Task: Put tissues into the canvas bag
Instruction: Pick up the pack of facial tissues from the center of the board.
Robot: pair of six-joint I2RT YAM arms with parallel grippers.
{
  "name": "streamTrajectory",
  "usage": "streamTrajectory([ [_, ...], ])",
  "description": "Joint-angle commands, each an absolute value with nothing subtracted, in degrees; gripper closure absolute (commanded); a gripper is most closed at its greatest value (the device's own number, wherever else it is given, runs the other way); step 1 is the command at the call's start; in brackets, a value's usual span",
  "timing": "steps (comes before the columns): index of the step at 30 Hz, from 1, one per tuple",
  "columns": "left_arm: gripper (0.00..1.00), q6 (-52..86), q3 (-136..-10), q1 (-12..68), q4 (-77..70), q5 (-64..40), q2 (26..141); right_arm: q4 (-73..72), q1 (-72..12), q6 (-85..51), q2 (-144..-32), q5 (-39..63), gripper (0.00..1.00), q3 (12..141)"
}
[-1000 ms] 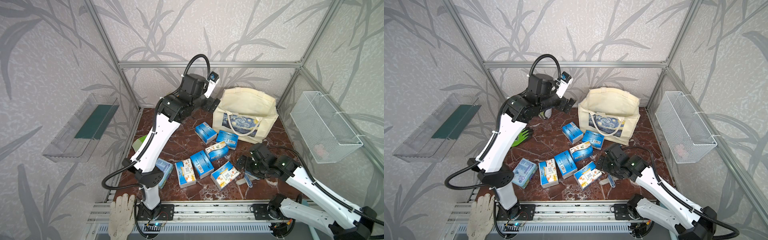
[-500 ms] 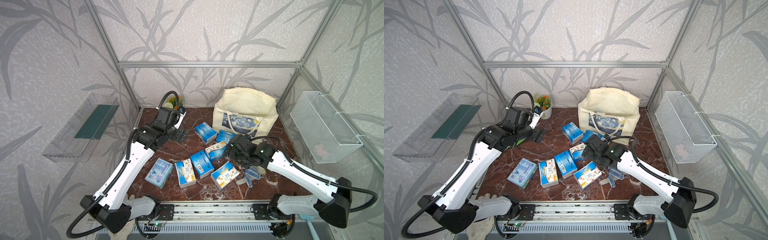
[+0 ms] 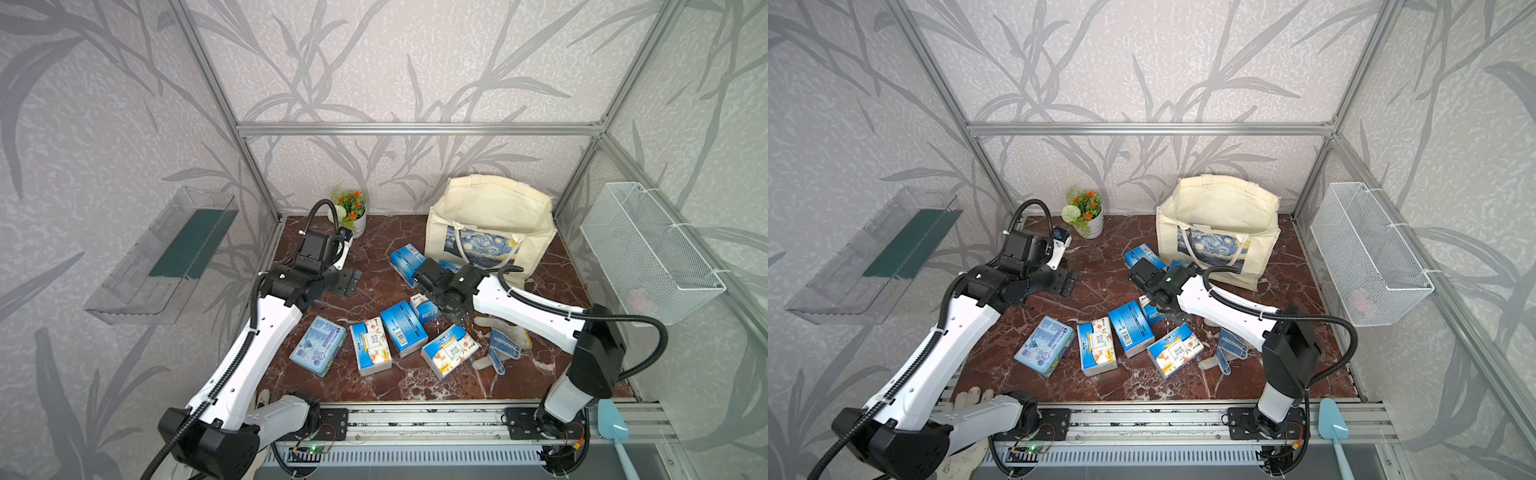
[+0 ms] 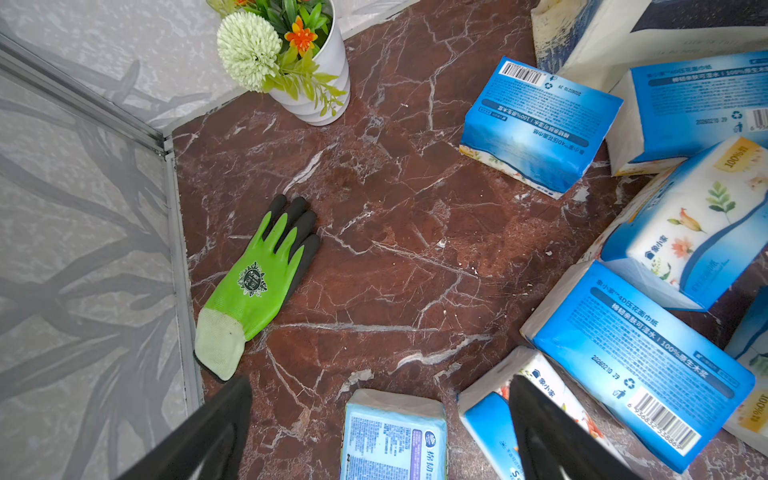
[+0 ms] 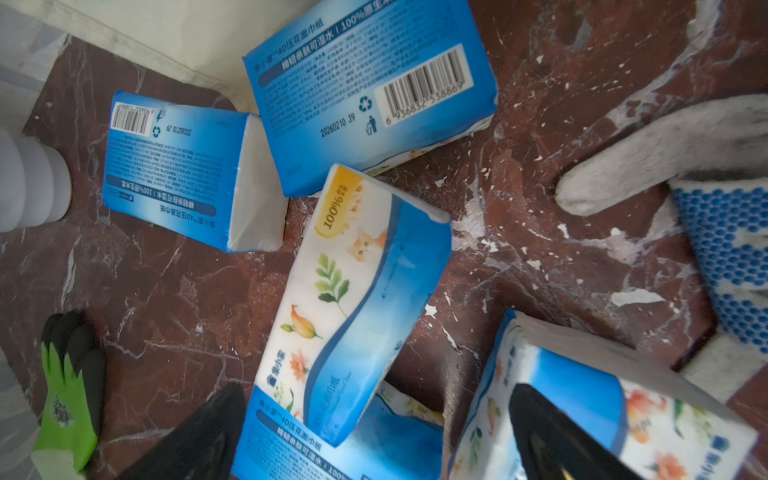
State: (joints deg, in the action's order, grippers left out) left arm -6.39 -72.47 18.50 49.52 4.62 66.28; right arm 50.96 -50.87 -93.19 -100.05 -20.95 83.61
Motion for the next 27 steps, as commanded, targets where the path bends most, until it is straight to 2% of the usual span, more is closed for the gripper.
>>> streamTrajectory([
  [1, 0.05, -5.63, -71.81, 18.19, 48.42, 3.02, 65.26, 55.34, -49.78, -96.65, -103.8, -21.25, 0.01, 87.33],
  [17, 0.05, -5.8, -72.01, 18.21, 48.42, 2.86, 65.39, 53.25, -47.26, -94.36, -111.73, -19.71, 0.01, 91.93],
  [27, 0.06, -5.01, -71.81, 18.2, 48.84, 2.11, 65.48, 51.22, -45.72, -95.77, -113.75, -16.72, 0.01, 88.82],
])
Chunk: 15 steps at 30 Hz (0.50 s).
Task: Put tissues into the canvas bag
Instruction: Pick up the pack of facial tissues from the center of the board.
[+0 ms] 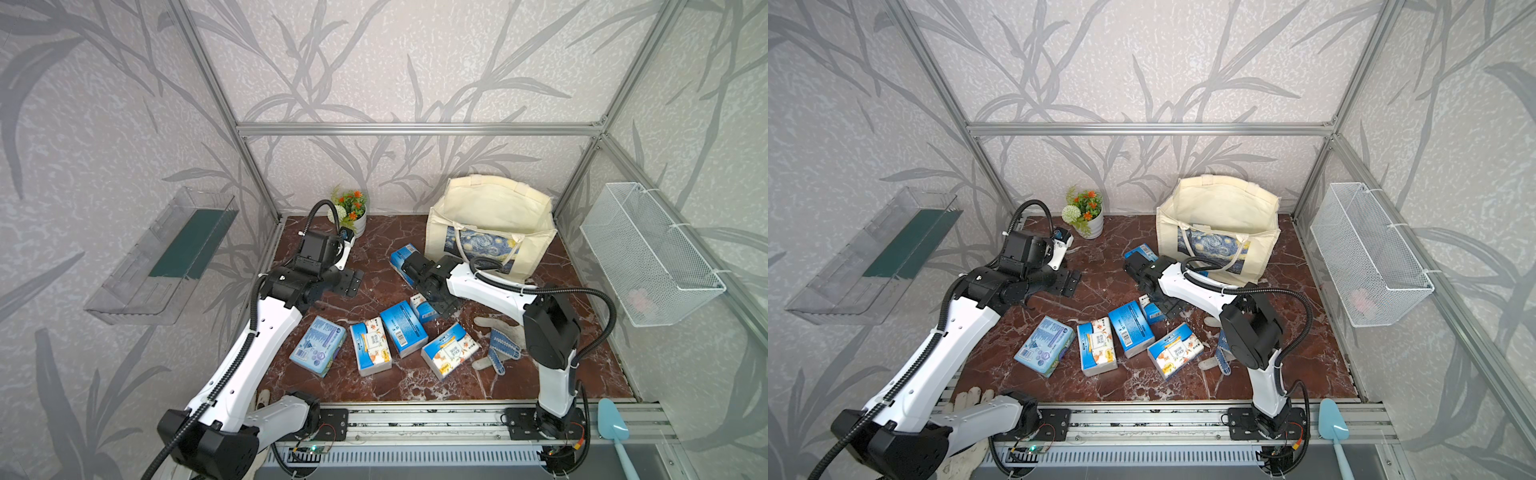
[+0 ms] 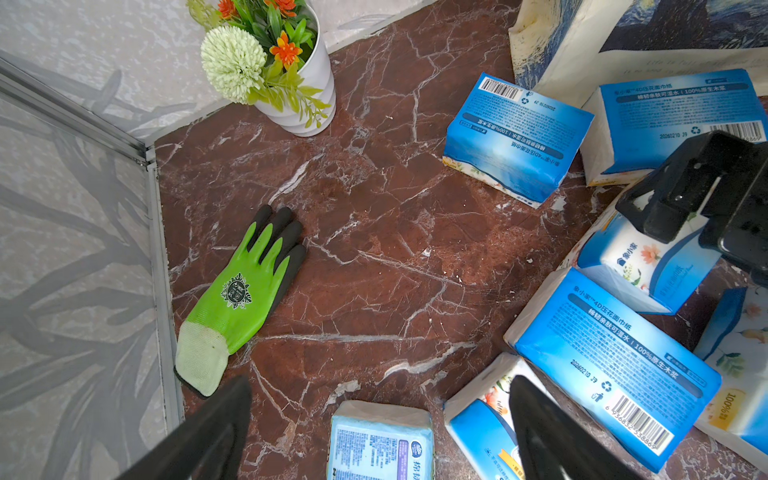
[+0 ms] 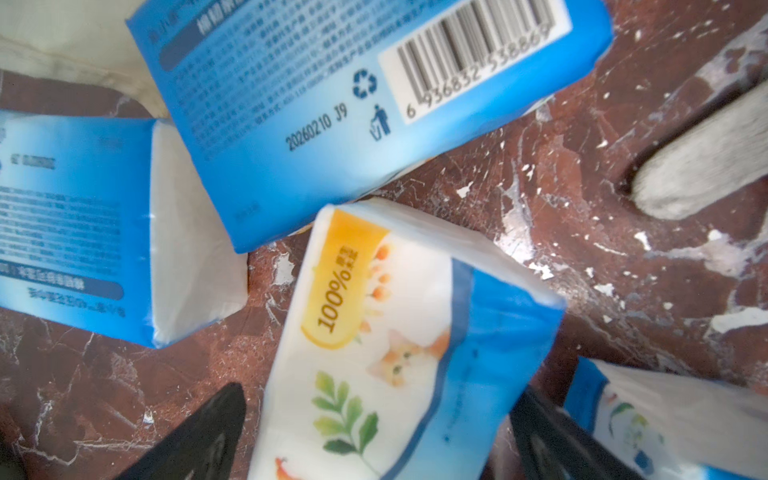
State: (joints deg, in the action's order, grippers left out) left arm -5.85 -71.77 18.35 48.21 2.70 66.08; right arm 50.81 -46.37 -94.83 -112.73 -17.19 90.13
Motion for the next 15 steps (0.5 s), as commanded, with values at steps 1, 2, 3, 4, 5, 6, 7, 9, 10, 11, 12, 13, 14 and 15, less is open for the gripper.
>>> streamTrajectory([
  [1, 0.05, -5.08, -71.81, 18.22, 48.96, 2.11, 65.47, 51.08, -45.7, -95.88, -113.64, -16.7, 0.01, 88.27],
  [2, 0.05, -5.07, -71.76, 18.19, 49.04, 2.01, 65.47, 50.81, -45.7, -95.89, -113.47, -16.79, 0.0, 87.47],
  [3, 0.06, -5.1, -71.68, 18.19, 49.04, 2.02, 65.46, 50.47, -45.73, -95.71, -113.22, -16.87, 0.01, 86.62],
  [4, 0.05, -5.1, -71.67, 18.19, 49.05, 2.02, 65.42, 50.4, -45.7, -95.63, -112.95, -16.94, 0.01, 85.92],
  [5, 0.06, -5.1, -71.63, 18.19, 49.01, 1.96, 65.57, 50.1, -45.7, -95.64, -112.58, -17.2, 0.02, 84.92],
  [6, 0.06, -5.02, -71.63, 18.19, 49.06, 1.85, 65.64, 49.45, -45.69, -95.5, -112.14, -17.3, 0.04, 83.85],
  [7, 0.06, -4.93, -71.71, 18.19, 49.07, 1.76, 65.74, 48.62, -45.71, -95.28, -111.57, -17.61, 0.05, 82.76],
  [9, 0.06, -4.75, -71.8, 18.19, 49.11, 1.58, 65.83, 47.65, -45.7, -94.85, -110.72, -18.01, 0.08, 81.22],
  [10, 0.06, -4.66, -71.96, 18.19, 49.09, 1.45, 65.93, 47.44, -45.7, -94.72, -110.32, -18.17, 0.09, 80.68],
  [11, 0.06, -4.57, -72.06, 18.19, 49.04, 1.41, 66.0, 47.11, -45.73, -94.18, -109.92, -18.23, 0.11, 80.28],
  [12, 0.06, -4.57, -72.19, 18.19, 49.04, 1.42, 66.07, 47.24, -45.78, -93.87, -109.74, -18.26, 0.12, 80.17],
  [13, 0.06, -4.57, -72.33, 18.2, 49.17, 1.32, 66.17, 47.37, -45.79, -93.53, -109.54, -18.28, 0.12, 80.09],
  [14, 0.06, -4.49, -72.42, 18.19, 49.13, 1.32, 66.26, 47.34, -45.79, -92.91, -109.25, -18.17, 0.13, 80.11],
  [15, 0.06, -4.48, -72.58, 18.19, 49.13, 1.32, 66.35, 47.52, -45.82, -92.38, -109.0, -18.11, 0.14, 80.13],
])
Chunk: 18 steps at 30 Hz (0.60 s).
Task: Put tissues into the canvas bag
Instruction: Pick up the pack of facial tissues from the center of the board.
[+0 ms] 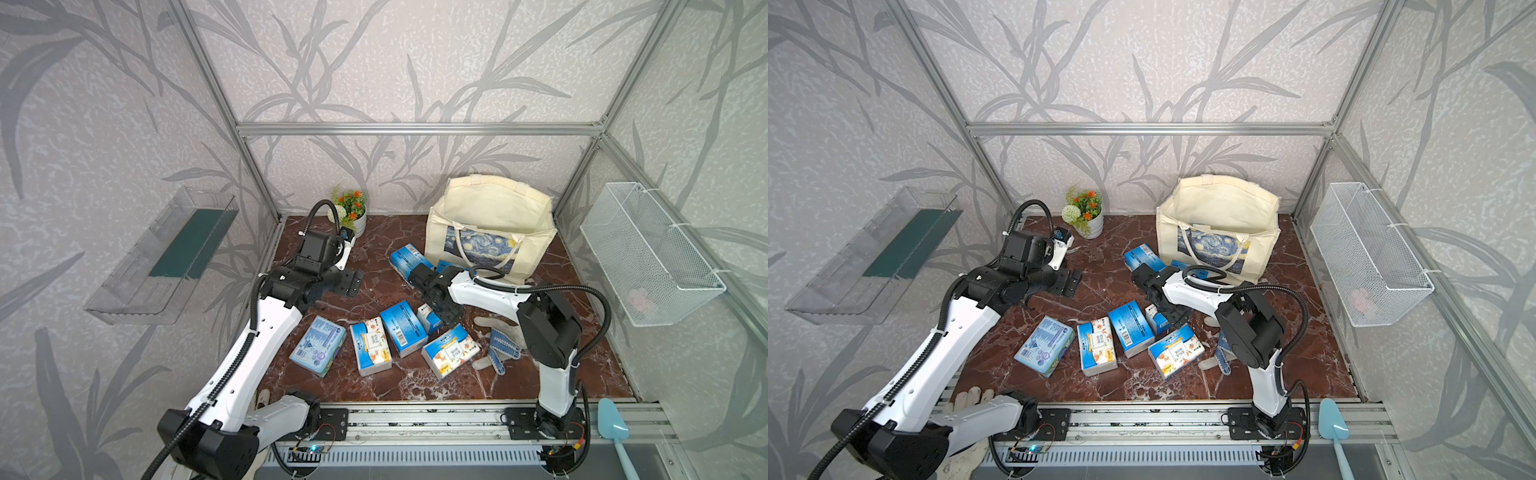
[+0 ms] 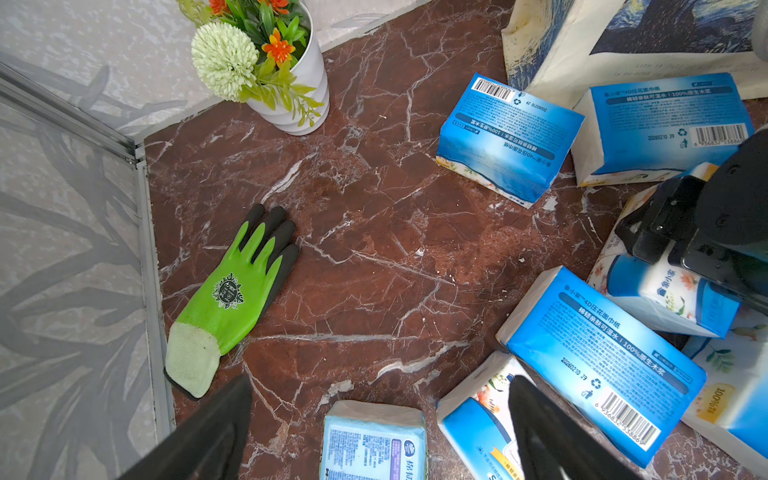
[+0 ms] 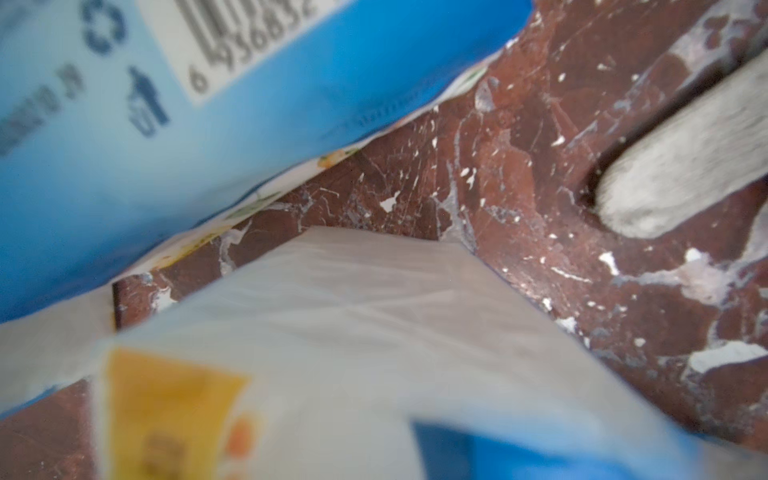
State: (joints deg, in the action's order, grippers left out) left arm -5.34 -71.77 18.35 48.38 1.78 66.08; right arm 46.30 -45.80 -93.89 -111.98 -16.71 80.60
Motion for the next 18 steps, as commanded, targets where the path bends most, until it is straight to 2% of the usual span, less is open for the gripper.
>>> streamTrajectory([
  [1, 0.06, -4.48, -72.64, 18.19, 49.13, 1.37, 66.48, 47.69, -45.79, -91.94, -108.69, -17.94, 0.15, 80.2],
  [8, 0.06, -4.31, -73.32, 18.19, 49.39, 1.32, 67.15, 45.24, -45.79, -88.44, -106.64, -16.71, 0.28, 79.15],
  [11, 0.06, -4.13, -73.52, 18.19, 49.39, 1.15, 67.28, 44.34, -45.79, -86.83, -106.1, -15.92, 0.41, 78.85],
  [15, 0.07, -3.91, -73.8, 18.19, 49.53, 1.06, 67.64, 44.14, -45.79, -85.6, -105.58, -15.48, 0.47, 78.32],
  [18, 0.07, -3.93, -73.81, 18.19, 49.48, 0.96, 67.76, 43.29, -45.79, -83.66, -104.87, -14.17, 0.48, 77.7],
])
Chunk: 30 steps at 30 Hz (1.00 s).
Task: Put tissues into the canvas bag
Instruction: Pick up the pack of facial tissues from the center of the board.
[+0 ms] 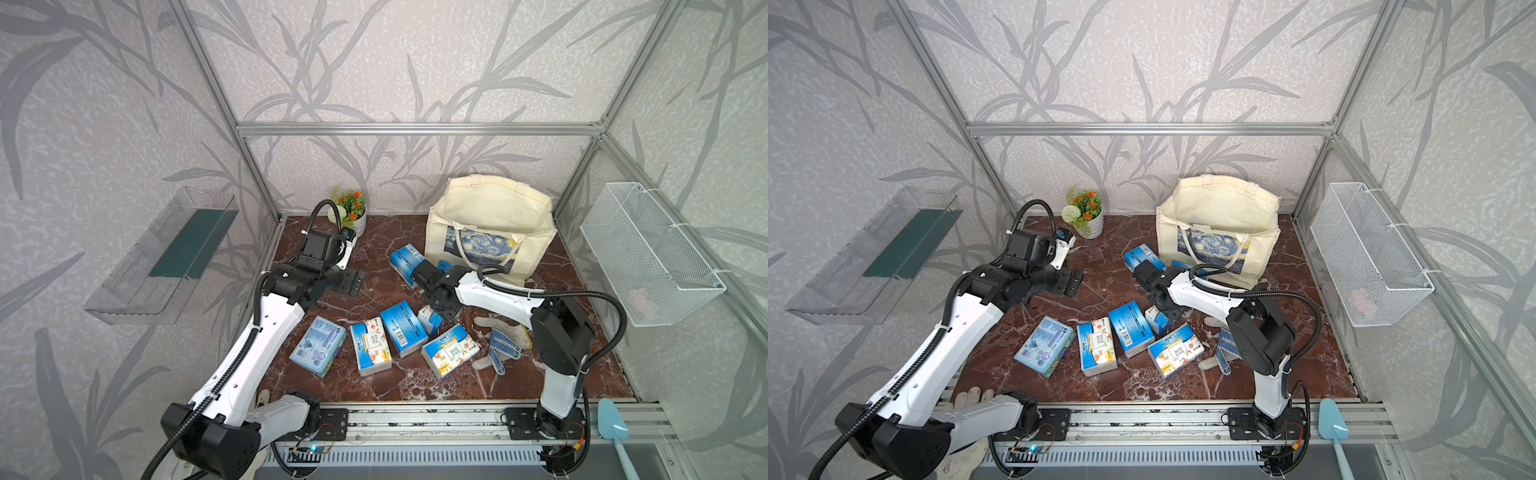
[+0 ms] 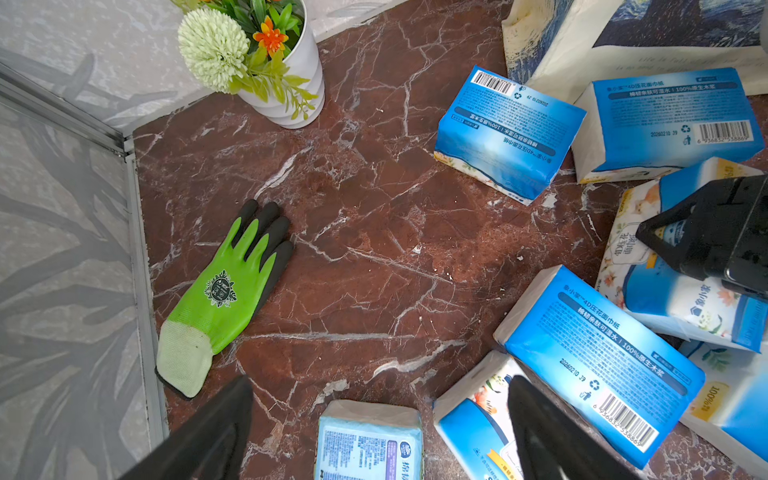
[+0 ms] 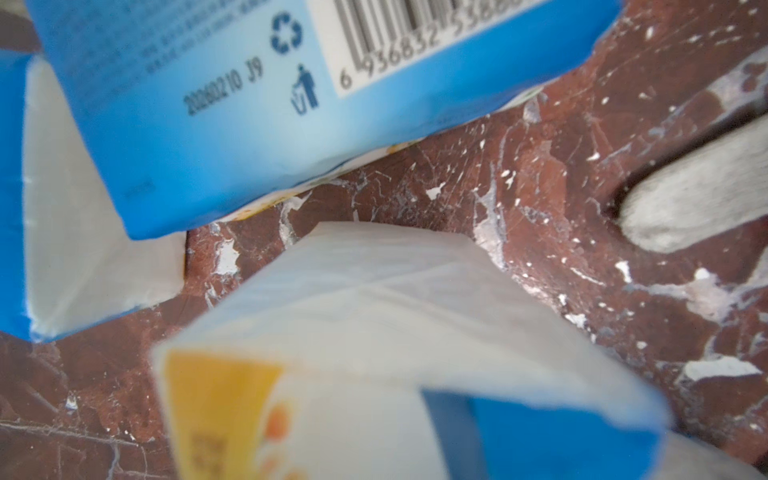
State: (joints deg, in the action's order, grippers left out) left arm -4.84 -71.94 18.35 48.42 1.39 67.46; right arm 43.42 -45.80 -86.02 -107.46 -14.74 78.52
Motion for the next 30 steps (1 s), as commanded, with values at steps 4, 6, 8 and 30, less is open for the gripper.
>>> streamTrajectory([
  [4, 0.07, -3.87, -74.08, 18.19, 49.48, 0.88, 67.98, 43.38, -46.01, -80.58, -104.11, -13.44, 0.48, 77.96],
  [6, 0.07, -3.87, -74.4, 18.19, 49.48, 0.76, 68.18, 42.06, -46.36, -77.9, -103.31, -13.49, 0.48, 77.87],
  [8, 0.07, -3.94, -74.59, 18.19, 49.39, 0.63, 68.45, 40.42, -46.78, -74.58, -102.77, -13.38, 0.48, 78.07],
  [30, 0.07, -4.83, -76.61, 17.87, 50.27, 3.23, 69.74, 41.8, -50.1, -54.41, -94.28, -13.87, 0.47, 79.89],
])
